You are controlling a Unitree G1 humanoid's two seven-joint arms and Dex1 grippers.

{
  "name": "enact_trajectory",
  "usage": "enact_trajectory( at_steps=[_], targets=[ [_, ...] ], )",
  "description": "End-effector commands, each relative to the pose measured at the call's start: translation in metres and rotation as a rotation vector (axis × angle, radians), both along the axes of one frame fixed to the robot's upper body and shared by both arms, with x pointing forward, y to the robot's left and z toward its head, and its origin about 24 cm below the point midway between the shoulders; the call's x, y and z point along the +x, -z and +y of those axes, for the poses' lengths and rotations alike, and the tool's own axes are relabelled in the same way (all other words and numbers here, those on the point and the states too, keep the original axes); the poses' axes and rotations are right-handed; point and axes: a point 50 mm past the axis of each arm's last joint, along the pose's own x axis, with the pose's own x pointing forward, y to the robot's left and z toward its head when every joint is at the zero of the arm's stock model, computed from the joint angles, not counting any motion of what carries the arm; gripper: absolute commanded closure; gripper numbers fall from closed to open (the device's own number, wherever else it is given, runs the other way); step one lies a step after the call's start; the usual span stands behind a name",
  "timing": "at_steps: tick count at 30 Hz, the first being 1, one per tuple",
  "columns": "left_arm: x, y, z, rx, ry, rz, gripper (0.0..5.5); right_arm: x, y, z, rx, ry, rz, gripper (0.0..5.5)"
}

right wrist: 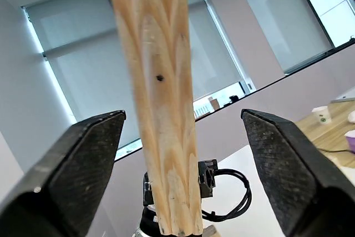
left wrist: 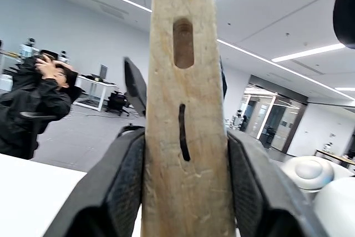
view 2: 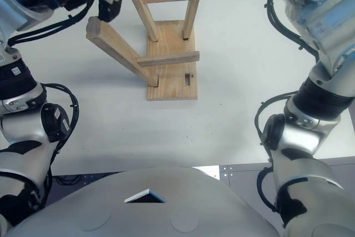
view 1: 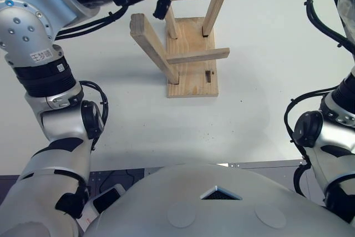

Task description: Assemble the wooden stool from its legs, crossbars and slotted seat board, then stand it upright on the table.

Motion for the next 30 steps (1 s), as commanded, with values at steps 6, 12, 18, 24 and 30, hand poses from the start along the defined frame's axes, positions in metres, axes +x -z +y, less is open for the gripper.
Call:
enact_trajectory(
  at_steps=[6, 12, 18, 24, 30],
  targets=[
    [-0.004, 0.007, -0.007, 0.036, 0.003, 0.011, 3.49, -0.004, -0.007, 0.020, 0.010, -0.094, 0.023, 1.85],
    [-0.004, 0.008, -0.007, 0.037, -0.008, 0.017, 3.49, -0.006, -0.008, 0.021, 0.017, -0.111, 0.024, 2.85],
    [-0.001, 0.007, -0.006, 0.042, -0.019, 0.014, 3.49, -0.006, -0.006, 0.019, 0.014, -0.108, 0.013, 3.33],
    [0.012, 0.009, 0.002, 0.071, -0.114, 0.010, 2.74, -0.001, 0.000, 0.014, -0.002, -0.042, 0.009, 3.35],
    [0.016, 0.013, 0.037, 0.090, -0.221, 0.027, 1.80, 0.004, 0.017, -0.006, -0.034, 0.120, 0.025, 3.41]
  ],
)
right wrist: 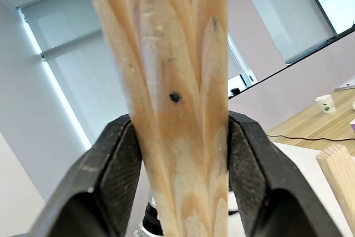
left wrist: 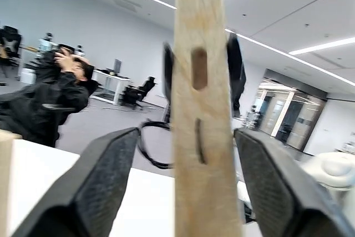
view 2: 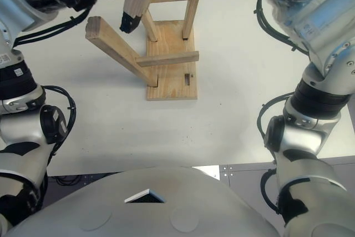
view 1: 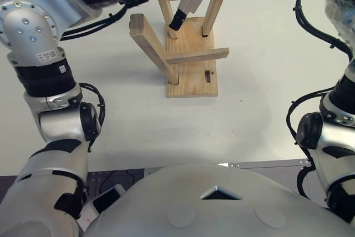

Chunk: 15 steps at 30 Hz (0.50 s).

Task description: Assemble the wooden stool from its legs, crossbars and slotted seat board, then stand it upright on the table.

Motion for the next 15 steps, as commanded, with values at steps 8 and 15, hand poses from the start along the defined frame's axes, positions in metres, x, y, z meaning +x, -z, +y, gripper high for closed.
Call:
enact_trajectory(
  at_steps=[8, 15],
  targets=[
    [0.011, 0.046, 0.072, 0.156, -0.305, 0.119, 1.38, 0.022, 0.065, -0.030, -0.126, 0.361, 0.104, 3.44],
    [0.016, 0.084, 0.081, 0.278, -0.378, 0.177, 1.38, 0.016, 0.126, -0.035, -0.295, 0.363, 0.186, 3.44]
  ],
)
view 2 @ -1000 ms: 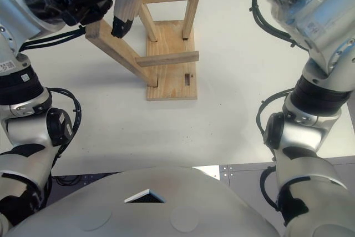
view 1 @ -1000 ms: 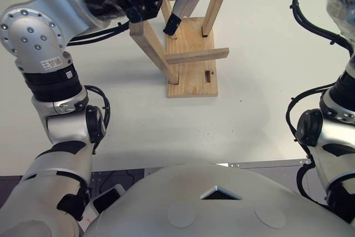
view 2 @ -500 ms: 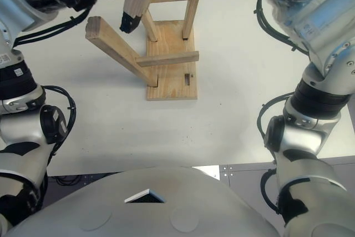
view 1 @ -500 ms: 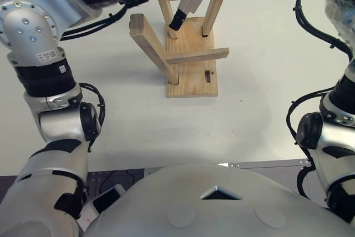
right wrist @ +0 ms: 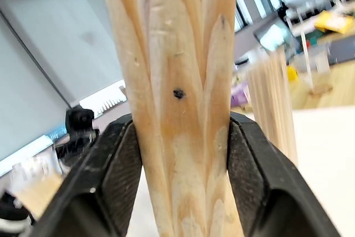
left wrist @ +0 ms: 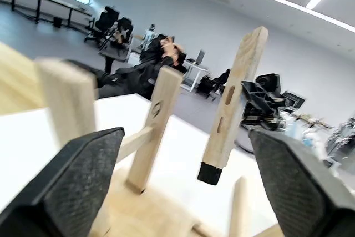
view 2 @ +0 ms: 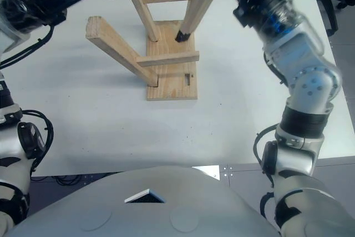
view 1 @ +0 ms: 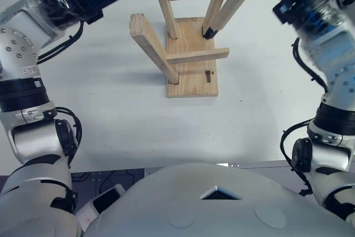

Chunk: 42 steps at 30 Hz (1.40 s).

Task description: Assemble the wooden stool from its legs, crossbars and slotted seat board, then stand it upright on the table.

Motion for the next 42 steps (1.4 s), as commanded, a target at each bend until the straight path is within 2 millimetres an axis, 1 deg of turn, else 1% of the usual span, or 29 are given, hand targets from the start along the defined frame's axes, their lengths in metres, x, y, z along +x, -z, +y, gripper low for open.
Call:
enact_trajectory(
  at_steps=[1, 3, 6, 10, 14, 16, 18, 21, 25, 28, 34, 38, 42],
  targets=[
    [-0.001, 0.017, 0.003, 0.049, -0.011, 0.031, 1.38, -0.010, 0.026, -0.005, -0.037, -0.022, 0.051, 3.44],
    [0.000, 0.019, 0.004, 0.048, -0.024, 0.033, 1.38, -0.015, 0.030, -0.005, -0.041, -0.037, 0.061, 3.44],
    [0.001, 0.020, 0.003, 0.041, -0.033, 0.031, 1.38, -0.016, 0.036, -0.002, -0.037, -0.044, 0.072, 3.44],
    [0.000, 0.023, -0.006, 0.020, -0.007, 0.038, 1.38, -0.015, 0.053, 0.001, -0.056, -0.033, 0.094, 3.44],
    [0.003, 0.023, -0.006, 0.030, -0.017, 0.032, 1.38, -0.018, 0.074, 0.000, -0.102, -0.025, 0.131, 3.46],
    [0.003, 0.024, -0.006, 0.027, -0.019, 0.036, 1.38, -0.018, 0.079, -0.001, -0.103, -0.018, 0.133, 3.46],
    [0.002, 0.024, -0.007, 0.027, -0.013, 0.039, 1.38, -0.019, 0.080, -0.003, -0.137, -0.029, 0.115, 3.47],
    [0.002, 0.025, -0.008, 0.024, -0.014, 0.037, 1.38, -0.021, 0.081, -0.015, -0.231, -0.088, 0.101, 3.47],
    [0.001, 0.025, -0.010, 0.015, -0.016, 0.035, 1.38, -0.024, 0.079, -0.035, -0.369, -0.227, 0.114, 3.47],
    [0.000, 0.026, -0.011, 0.007, -0.019, 0.035, 1.38, -0.025, 0.081, -0.046, -0.478, -0.311, 0.120, 3.47],
    [-0.002, 0.028, -0.012, -0.015, -0.026, 0.051, 1.38, -0.025, 0.079, -0.054, -0.663, -0.452, 0.066, 3.47],
    [-0.005, 0.028, -0.014, -0.021, -0.030, 0.051, 1.38, -0.017, 0.073, -0.058, -0.808, -0.561, 0.018, 3.47],
    [-0.010, 0.031, -0.016, -0.031, -0.041, 0.050, 1.38, -0.007, 0.062, -0.057, -0.909, -0.656, -0.020, 3.47]
  ],
)
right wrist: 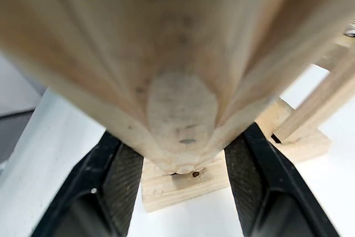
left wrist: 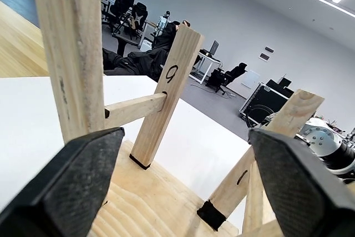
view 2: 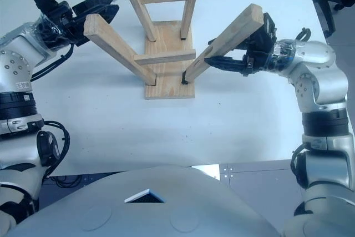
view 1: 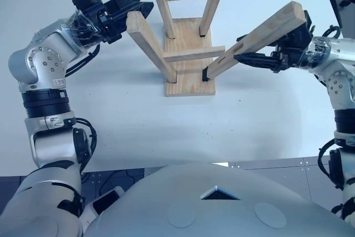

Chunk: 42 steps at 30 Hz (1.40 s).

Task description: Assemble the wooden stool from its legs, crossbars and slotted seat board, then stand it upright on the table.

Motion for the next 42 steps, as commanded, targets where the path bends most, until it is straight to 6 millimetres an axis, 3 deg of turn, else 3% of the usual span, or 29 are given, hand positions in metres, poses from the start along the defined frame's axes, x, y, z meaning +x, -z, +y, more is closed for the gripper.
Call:
enact_trajectory(
  at_steps=[1, 18, 22, 26, 28, 30, 33, 36, 40, 42],
  targets=[
    [-0.007, 0.001, -0.002, -0.004, -0.021, -0.003, 1.38, 0.001, 0.028, -0.023, -0.370, 0.000, 0.115, 3.47],
    [-0.017, 0.000, -0.011, -0.016, -0.030, -0.025, 1.38, 0.021, 0.005, 0.016, -0.384, -0.123, 0.019, 3.47],
    [-0.016, -0.004, -0.014, -0.006, -0.020, -0.036, 1.38, 0.025, 0.010, 0.026, -0.546, -0.167, -0.056, 3.47],
    [-0.013, -0.008, -0.027, 0.028, 0.032, -0.055, 1.38, 0.024, 0.029, 0.027, -0.810, -0.260, -0.117, 3.47],
    [-0.009, -0.012, -0.035, 0.054, 0.048, -0.082, 1.38, 0.023, 0.037, 0.027, -0.825, -0.252, -0.090, 3.47],
    [-0.002, -0.024, -0.035, 0.071, 0.055, -0.116, 1.38, 0.024, 0.041, 0.022, -0.770, -0.188, -0.029, 3.47],
    [0.013, -0.074, -0.024, 0.104, 0.090, -0.274, 1.38, 0.023, 0.042, 0.009, -0.635, -0.066, 0.085, 3.47],
    [0.017, -0.121, -0.029, 0.157, 0.214, -0.438, 1.38, 0.019, 0.046, 0.003, -0.598, -0.008, 0.122, 3.47],
    [0.014, -0.171, -0.069, 0.295, 0.498, -0.616, 1.38, 0.013, 0.056, -0.002, -0.572, 0.056, 0.147, 3.47],
    [0.008, -0.168, -0.094, 0.514, 0.647, -0.603, 1.38, 0.011, 0.060, -0.003, -0.563, 0.082, 0.152, 3.47]
  ],
)
